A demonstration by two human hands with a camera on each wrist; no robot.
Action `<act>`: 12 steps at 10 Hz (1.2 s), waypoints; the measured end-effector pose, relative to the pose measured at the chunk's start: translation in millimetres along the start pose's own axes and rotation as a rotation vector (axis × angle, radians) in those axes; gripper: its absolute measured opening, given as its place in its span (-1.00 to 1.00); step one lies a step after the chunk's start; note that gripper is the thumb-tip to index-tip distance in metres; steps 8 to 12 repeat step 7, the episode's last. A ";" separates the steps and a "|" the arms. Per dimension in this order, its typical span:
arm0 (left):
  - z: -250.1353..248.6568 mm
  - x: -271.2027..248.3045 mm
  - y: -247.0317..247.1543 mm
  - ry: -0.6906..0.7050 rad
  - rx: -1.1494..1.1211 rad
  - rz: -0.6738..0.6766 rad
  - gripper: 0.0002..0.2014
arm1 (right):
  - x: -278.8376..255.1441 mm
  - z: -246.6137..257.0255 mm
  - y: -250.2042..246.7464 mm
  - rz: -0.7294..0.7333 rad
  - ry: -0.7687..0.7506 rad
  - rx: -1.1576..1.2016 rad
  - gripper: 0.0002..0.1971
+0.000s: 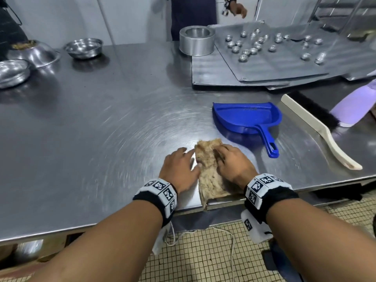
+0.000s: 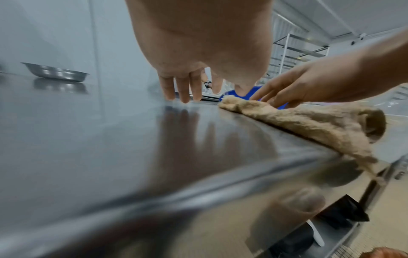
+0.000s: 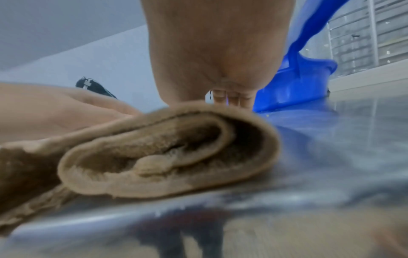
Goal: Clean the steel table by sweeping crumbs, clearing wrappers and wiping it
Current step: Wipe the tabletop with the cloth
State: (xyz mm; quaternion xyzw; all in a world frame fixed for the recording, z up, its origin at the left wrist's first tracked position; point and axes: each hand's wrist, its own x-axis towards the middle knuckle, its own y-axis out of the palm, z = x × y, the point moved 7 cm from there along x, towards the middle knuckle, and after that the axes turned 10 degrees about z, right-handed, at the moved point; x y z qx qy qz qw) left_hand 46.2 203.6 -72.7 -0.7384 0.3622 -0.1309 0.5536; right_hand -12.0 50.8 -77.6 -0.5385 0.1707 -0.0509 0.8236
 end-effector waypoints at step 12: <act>-18.4 8.6 4.8 0.066 0.181 0.306 -0.33 | -11.3 11.5 2.0 0.317 0.014 -0.247 -0.36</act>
